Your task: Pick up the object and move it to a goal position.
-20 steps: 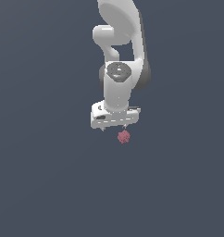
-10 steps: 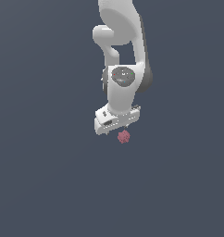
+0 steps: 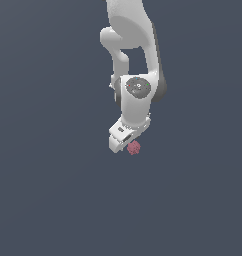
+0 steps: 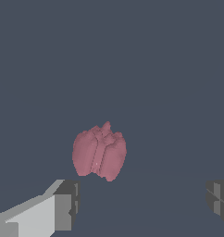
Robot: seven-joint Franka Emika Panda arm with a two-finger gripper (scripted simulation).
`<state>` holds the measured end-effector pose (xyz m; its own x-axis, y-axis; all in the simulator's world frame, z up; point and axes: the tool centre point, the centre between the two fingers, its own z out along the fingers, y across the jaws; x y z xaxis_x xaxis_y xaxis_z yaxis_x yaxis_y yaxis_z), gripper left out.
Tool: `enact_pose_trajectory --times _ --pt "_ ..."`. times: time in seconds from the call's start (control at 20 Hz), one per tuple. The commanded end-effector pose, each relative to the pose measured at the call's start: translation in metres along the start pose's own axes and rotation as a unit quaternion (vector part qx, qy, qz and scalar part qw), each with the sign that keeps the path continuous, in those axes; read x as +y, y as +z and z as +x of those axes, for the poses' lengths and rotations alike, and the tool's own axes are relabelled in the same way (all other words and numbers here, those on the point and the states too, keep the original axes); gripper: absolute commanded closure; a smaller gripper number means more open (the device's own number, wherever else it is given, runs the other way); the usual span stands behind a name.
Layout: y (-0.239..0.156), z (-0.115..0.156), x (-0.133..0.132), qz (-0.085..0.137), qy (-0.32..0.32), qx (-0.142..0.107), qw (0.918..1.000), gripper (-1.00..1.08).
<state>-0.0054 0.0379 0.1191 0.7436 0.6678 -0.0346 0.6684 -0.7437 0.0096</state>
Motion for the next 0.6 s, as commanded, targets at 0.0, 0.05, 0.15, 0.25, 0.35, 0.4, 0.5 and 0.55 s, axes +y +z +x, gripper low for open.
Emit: enact_pose_trajectory --times 0.0,0.05,0.15,0.25,0.35,0.4,0.5,0.55 --pt "0.003 0.003 -0.003 0.000 -0.039 0.002 0.9992 -0.92" --pt "0.005 0.005 -0.004 0.000 -0.055 0.002 0.9985 -0.92" --pt "0.007 0.007 -0.007 0.000 -0.085 0.004 0.9964 -0.92" --pt "0.010 0.010 -0.009 0.000 -0.116 0.005 0.9933 -0.92" --pt "0.013 0.013 -0.012 0.000 -0.146 0.007 0.9893 -0.92" --pt "0.014 0.014 -0.013 0.000 -0.161 0.008 0.9869 -0.92" --pt "0.016 0.017 -0.015 0.000 -0.190 0.009 0.9818 -0.92" --pt "0.017 0.018 -0.017 0.000 -0.203 0.010 0.9791 -0.92"
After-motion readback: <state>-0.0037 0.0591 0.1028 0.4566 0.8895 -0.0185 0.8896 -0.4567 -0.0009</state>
